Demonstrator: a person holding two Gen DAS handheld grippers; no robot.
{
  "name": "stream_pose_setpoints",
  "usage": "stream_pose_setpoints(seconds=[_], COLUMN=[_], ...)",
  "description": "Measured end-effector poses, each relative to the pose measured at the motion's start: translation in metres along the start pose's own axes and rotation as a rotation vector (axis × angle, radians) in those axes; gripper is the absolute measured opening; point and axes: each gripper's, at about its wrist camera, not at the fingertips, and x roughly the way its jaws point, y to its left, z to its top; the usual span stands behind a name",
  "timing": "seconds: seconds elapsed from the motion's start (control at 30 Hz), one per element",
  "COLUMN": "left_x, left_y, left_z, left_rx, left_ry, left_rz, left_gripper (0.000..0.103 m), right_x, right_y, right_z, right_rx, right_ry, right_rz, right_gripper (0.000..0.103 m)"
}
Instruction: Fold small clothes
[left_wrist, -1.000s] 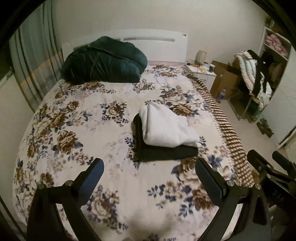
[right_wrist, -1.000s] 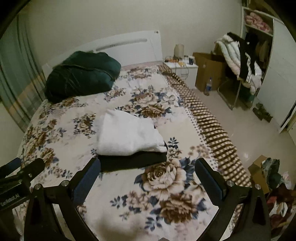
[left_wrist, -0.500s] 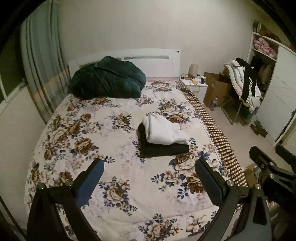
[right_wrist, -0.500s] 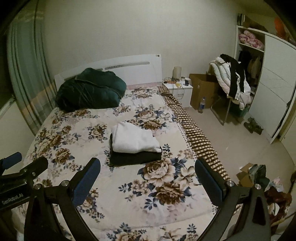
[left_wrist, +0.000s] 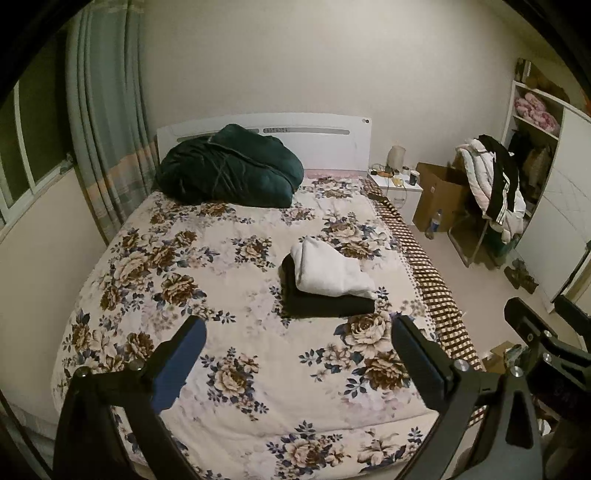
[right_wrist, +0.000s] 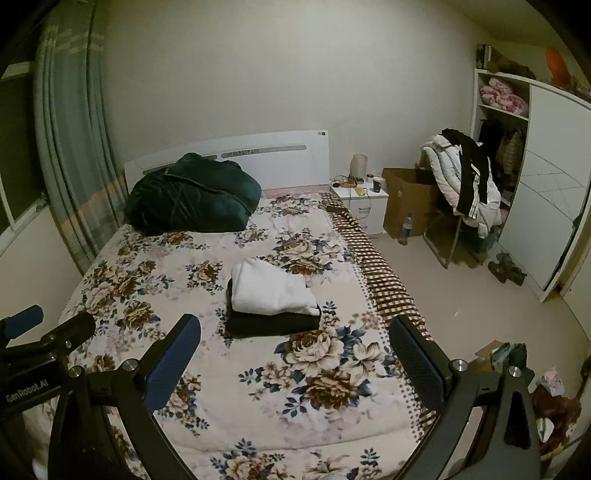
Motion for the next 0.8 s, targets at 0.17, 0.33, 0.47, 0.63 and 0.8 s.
stream_pose_setpoints(seconds=[0.17,0.33,0.47,0.63,0.8], left_x=[-0.009,-0.012,-0.014,-0.014,-0.018], left_y=[-0.008,-0.016,-0.019,-0.02,-0.022], left_z=[-0.002,-0.003,-0.003,-0.003,-0.004], left_rx=[0.001,0.009,0.008,0.008,0.004], left_ry=[-0.025,-0.031,-0.034,-0.029,-0.026], left_rz=[0.018,0.036,0.038,0.039,0.047], left_gripper=[0.103,0.103,0.103,0.103,0.103], right_x=[0.003,0.003,0.007,0.015,0.026], right_y=[-0.012,-0.014,-0.02,-0.026,-0.031], right_z=[0.004,0.002,0.003,0.008,0.012], right_rx=[-0.004,-0.005,-0.013,-0.025,-0.031], right_ry=[0.0,-0.003,0.001,0.008,0.012], right_rz=[0.005,0.006,0.014,0.03,0.04], right_gripper=[0.103,0.103,0.103,0.103,0.103])
